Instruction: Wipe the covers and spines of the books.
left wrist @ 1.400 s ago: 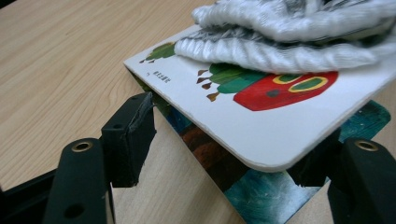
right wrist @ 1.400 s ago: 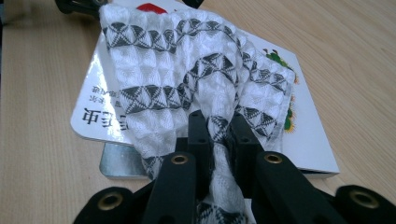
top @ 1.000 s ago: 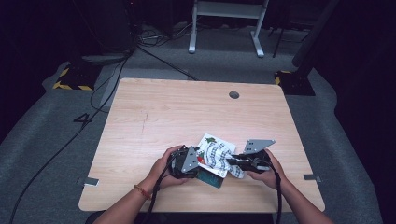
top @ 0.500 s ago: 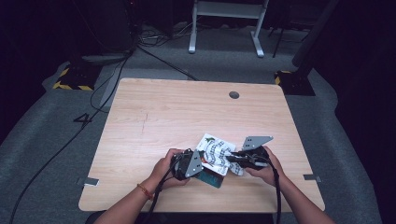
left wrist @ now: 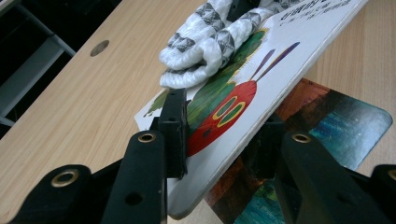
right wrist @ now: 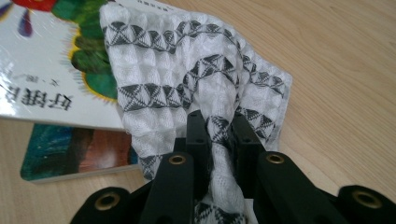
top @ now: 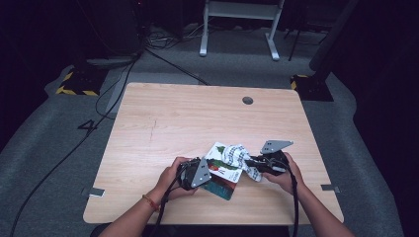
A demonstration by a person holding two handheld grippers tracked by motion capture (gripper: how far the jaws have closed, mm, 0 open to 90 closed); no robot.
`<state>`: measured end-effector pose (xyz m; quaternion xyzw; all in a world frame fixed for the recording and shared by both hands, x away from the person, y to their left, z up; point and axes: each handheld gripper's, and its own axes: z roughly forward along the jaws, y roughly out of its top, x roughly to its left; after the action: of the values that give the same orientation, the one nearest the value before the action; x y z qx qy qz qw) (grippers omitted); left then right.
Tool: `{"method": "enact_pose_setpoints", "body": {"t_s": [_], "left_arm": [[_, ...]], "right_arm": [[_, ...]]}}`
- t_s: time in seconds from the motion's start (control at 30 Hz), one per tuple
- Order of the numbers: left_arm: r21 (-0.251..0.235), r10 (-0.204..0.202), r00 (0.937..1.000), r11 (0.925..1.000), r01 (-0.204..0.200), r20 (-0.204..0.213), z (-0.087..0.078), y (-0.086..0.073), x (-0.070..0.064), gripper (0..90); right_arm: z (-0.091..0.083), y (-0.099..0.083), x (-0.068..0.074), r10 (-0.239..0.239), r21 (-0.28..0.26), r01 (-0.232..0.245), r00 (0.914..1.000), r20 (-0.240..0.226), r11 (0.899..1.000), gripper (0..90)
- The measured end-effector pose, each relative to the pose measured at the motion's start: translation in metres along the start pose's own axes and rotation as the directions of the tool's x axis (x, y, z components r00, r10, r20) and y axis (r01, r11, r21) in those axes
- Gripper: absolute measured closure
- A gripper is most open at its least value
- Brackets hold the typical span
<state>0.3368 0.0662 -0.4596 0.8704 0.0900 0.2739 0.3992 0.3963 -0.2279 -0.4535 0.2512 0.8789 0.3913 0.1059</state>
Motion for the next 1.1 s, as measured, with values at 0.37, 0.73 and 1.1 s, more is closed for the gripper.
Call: {"method": "enact_pose_setpoints", "body": {"t_s": [0.37,0.73,1.1], "left_arm": [[-0.003,-0.083,0.9964,0.9965,0.083,0.015,-0.003,-0.012,0.003,55.9],[-0.007,-0.079,0.9967,0.9969,0.079,0.019,-0.004,-0.012,0.005,56.7],[-0.007,-0.072,0.9971,0.9974,0.072,0.026,-0.004,-0.013,0.005,56.8]], "right_arm": [[0.016,0.039,0.038,-0.161,0.035,0.164,0.9833,-0.086,0.986,81.4],[0.049,0.032,-0.021,-0.058,0.165,0.041,0.9935,0.098,0.986,81.3],[0.067,0.055,-0.014,-0.053,0.145,0.044,0.9969,0.059,0.989,81.0]]}}
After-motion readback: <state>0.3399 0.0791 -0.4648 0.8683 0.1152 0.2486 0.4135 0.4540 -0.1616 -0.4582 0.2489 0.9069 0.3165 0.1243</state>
